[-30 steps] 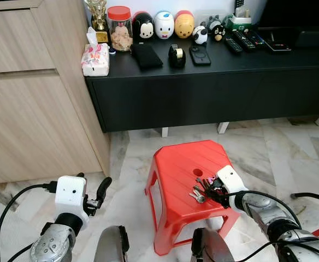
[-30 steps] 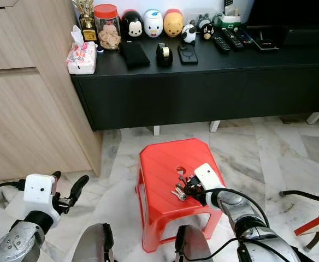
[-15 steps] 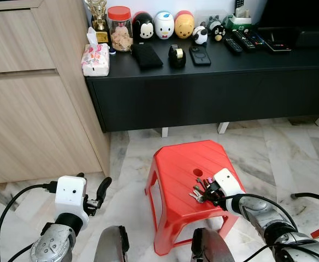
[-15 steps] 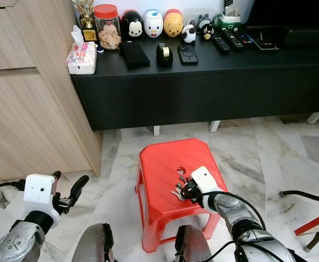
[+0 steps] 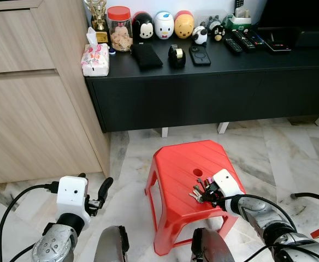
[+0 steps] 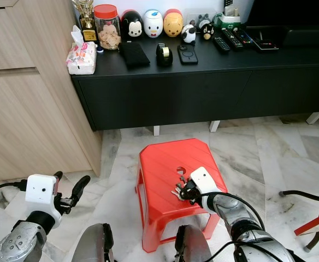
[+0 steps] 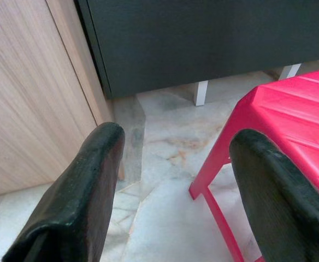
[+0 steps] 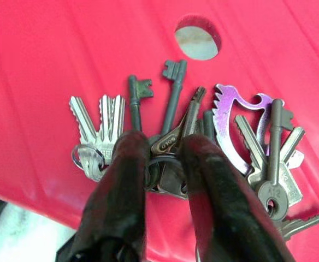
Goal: Hang keys on a hook
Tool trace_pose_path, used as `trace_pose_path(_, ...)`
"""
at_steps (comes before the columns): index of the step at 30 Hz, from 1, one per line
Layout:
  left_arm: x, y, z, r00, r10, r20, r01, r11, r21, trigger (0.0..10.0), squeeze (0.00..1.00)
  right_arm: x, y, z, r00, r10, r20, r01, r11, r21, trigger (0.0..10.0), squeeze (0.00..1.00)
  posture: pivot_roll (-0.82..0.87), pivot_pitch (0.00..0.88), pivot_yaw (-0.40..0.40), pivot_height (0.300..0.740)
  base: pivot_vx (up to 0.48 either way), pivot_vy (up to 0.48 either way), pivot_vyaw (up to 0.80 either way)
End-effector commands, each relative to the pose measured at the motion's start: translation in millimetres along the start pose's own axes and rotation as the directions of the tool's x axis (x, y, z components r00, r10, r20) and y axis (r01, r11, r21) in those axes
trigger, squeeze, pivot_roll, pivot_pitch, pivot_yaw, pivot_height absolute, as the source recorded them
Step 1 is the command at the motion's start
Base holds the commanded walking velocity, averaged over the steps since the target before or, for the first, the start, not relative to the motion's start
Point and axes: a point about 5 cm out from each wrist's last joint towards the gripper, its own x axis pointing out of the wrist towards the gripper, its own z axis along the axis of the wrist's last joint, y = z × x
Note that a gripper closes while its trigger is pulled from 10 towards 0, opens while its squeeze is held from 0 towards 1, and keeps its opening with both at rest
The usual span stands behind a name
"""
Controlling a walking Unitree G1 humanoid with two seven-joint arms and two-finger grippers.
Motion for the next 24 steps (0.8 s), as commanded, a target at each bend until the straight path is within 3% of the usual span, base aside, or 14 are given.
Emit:
trace_pose_path(1,0.6,-0.8,-2,1.0,0.002,-0.003,-0.002,1.0,0.011,10.0,0.0,-0.7,-1.0,0,1.0,-0.009,0.024,0.009,1.0,0.028,0.0,0.0,0.12,0.122,-0.067,0.602,0.0,0.0,0.0)
trace_pose_path(9,3.4,-1.8,-3,1.0,0.005,0.0,-0.005,1.0,0.008,10.0,0.0,-3.0,-9.7,13,0.993,-0.057,0.099,0.046,0.993,0.107,0.0,0.0,0.11,0.115,-0.072,0.602,0.0,0.0,0.0)
trace_pose_path(15,5.0,-2.8,-3,1.0,0.002,0.003,-0.002,1.0,0.006,10.0,0.0,-3.0,-9.5,15,0.992,-0.053,0.118,0.041,0.993,0.108,0.0,0.0,0.1,0.109,-0.074,0.602,0.0,0.0,0.0)
trace_pose_path(16,6.6,-3.2,-3,1.0,0.003,0.006,-0.003,1.0,0.006,10.0,0.0,-2.9,-8.7,15,0.991,-0.05,0.126,0.036,0.993,0.113,2.1,0.0,0.1,0.106,-0.078,0.602,0.0,0.0,0.0)
trace_pose_path(17,6.6,-3.2,-3,1.0,0.003,0.006,-0.003,1.0,0.006,10.0,0.0,-2.9,-8.7,15,0.991,-0.05,0.126,0.036,0.993,0.113,2.1,0.0,0.1,0.106,-0.078,0.602,0.0,0.0,0.0)
trace_pose_path(18,6.8,-3.1,-3,1.0,0.004,0.007,-0.004,1.0,0.005,10.0,0.0,-2.9,-8.5,15,0.99,-0.052,0.128,0.038,0.993,0.114,6.1,0.0,0.1,0.105,-0.078,0.602,0.0,0.0,0.0)
trace_pose_path(20,7.1,-3.2,-3,1.0,0.005,0.007,-0.005,1.0,0.005,10.0,0.0,-2.9,-8.4,15,0.99,-0.054,0.129,0.039,0.993,0.114,6.1,0.0,0.1,0.104,-0.079,0.602,0.0,0.0,0.0)
trace_pose_path(21,7.5,-3.5,-3,1.0,0.006,0.008,-0.006,1.0,0.005,10.0,0.0,-1.8,-4.2,14,0.991,-0.022,0.135,0.008,0.995,0.103,10.0,0.0,0.09,0.103,-0.08,0.602,0.0,0.0,0.0)
trace_pose_path(23,7.9,-4.2,-3,1.0,0.006,0.009,-0.006,1.0,0.003,10.0,0.0,-0.2,2.9,12,0.991,0.042,0.128,-0.052,0.996,0.074,10.0,0.0,0.09,0.103,-0.081,0.602,0.0,0.0,0.0)
trace_pose_path(24,8.1,-4.6,-3,1.0,0.006,0.011,-0.006,1.0,0.001,10.0,0.0,-0.1,2.4,10,0.993,0.033,0.115,-0.042,0.996,0.074,10.0,0.81,0.09,0.102,-0.083,0.602,0.0,0.0,0.0)
